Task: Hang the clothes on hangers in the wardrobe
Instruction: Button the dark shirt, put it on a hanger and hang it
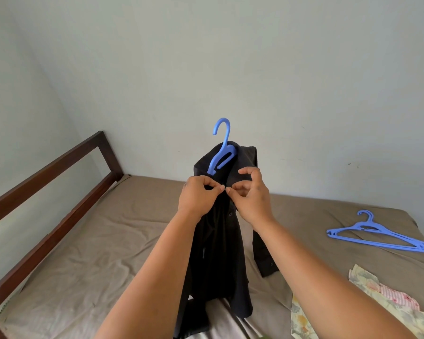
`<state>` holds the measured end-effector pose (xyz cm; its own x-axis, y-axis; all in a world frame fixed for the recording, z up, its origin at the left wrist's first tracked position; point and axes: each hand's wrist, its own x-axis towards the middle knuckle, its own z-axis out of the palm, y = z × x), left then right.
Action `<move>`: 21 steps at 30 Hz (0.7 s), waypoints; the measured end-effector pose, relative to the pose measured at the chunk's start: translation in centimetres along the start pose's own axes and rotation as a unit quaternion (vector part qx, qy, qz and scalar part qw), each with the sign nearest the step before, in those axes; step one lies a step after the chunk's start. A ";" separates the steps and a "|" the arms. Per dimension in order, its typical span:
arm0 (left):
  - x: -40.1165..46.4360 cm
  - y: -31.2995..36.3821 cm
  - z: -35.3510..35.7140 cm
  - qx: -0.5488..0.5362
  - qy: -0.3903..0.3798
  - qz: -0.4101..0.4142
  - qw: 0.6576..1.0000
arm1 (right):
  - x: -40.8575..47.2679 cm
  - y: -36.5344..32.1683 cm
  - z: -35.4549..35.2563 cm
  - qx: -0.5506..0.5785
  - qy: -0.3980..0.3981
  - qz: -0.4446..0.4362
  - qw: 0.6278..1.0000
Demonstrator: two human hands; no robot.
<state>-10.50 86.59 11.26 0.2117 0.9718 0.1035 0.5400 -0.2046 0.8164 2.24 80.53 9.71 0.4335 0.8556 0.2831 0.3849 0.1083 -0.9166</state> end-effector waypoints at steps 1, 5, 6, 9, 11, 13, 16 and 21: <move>0.0 0.0 0.0 0.001 -0.001 0.001 1.000 | 0.1 0.0 0.0 0.000 0.000 0.003 1.000; 0.1 0.0 0.1 0.023 0.015 0.018 0.999 | 0.2 0.0 -0.1 0.008 0.000 0.003 1.000; 0.2 0.1 0.1 0.034 0.021 0.020 0.999 | 0.2 0.0 -0.1 0.015 -0.003 0.007 1.000; 0.4 0.1 0.1 0.068 0.043 0.020 0.997 | 0.5 0.3 -0.2 0.054 -0.032 0.017 0.998; 0.6 0.2 0.0 0.056 0.036 0.025 0.997 | 0.7 0.4 -0.3 0.086 -0.036 0.028 0.995; 0.6 0.4 0.0 0.047 0.018 0.033 0.998 | 0.9 0.2 -0.4 0.118 -0.032 0.051 0.991; 0.8 0.5 0.3 0.069 -0.009 0.040 0.997 | 1.0 0.2 -0.4 0.127 -0.015 0.063 0.990; 0.3 1.1 0.4 0.044 -0.033 0.035 0.998 | 1.0 0.3 -0.4 0.076 0.009 0.060 0.995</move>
<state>-9.54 86.65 11.97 0.3034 0.9455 0.1184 0.5902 -0.2840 0.7556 3.07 81.24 9.83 0.4838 0.8582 0.1718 0.2014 0.0819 -0.9761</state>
